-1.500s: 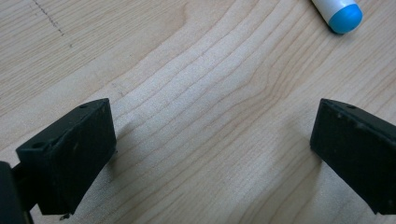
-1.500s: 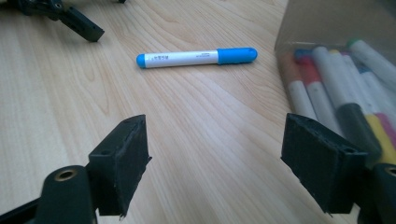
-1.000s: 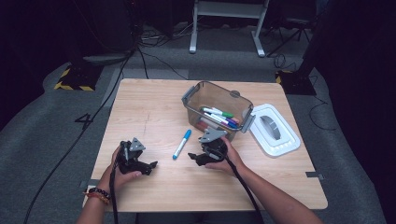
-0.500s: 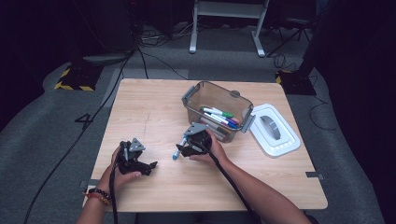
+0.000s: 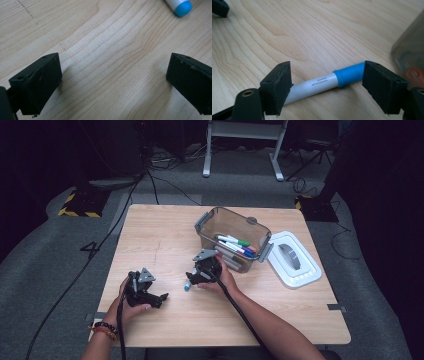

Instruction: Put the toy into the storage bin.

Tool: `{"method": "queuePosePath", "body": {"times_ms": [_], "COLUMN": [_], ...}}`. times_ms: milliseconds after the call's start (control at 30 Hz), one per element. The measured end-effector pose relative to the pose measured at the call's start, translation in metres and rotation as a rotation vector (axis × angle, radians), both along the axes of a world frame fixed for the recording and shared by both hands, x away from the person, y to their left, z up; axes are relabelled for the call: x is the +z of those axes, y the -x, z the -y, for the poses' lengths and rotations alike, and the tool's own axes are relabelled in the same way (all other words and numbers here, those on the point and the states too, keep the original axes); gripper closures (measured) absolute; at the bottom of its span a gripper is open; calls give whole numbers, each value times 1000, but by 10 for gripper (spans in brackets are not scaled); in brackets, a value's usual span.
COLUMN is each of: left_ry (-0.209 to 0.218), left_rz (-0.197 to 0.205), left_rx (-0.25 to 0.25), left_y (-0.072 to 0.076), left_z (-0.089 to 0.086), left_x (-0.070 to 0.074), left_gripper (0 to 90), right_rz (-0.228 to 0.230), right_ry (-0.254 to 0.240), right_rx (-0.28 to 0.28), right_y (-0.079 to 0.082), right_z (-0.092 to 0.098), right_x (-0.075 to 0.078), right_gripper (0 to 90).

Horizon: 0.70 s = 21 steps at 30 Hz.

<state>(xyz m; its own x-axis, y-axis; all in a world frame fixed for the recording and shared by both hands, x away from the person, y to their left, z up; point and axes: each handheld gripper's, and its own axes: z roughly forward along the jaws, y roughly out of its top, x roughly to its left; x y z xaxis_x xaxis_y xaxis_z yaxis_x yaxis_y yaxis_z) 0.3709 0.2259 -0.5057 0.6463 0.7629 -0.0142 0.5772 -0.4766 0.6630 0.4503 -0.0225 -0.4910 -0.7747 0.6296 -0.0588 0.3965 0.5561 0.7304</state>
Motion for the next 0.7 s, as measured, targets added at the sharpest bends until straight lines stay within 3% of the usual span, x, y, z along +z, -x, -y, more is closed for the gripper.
{"method": "queuePosePath", "body": {"times_ms": [33,100,200,267,400,500,700], "left_ry": [0,0,0,0,0,-2,-1], "left_rz": [0,0,0,0,0,2,0], "left_rx": [0,-1,-1,-1,-1,-1,-1], "left_y": [0,0,0,0,0,0,0], "left_z": [0,0,0,0,0,0,0], "left_x": [0,0,0,0,0,0,0], "left_gripper": [5,5,5,5,5,5,5], "right_rz": [0,-53,-62,-63,-65,-54,-63], "right_ry": [0,6,-5,1,0,-11,0], "right_rx": [0,-34,-38,-22,28,60,113], "right_y": [0,-4,-5,-5,-1,3,13], "right_z": [0,10,18,26,43,58,85], "right_x": [0,-6,-8,-6,-3,-4,-3], "right_gripper": [233,256,306,390,655,759,766]}}
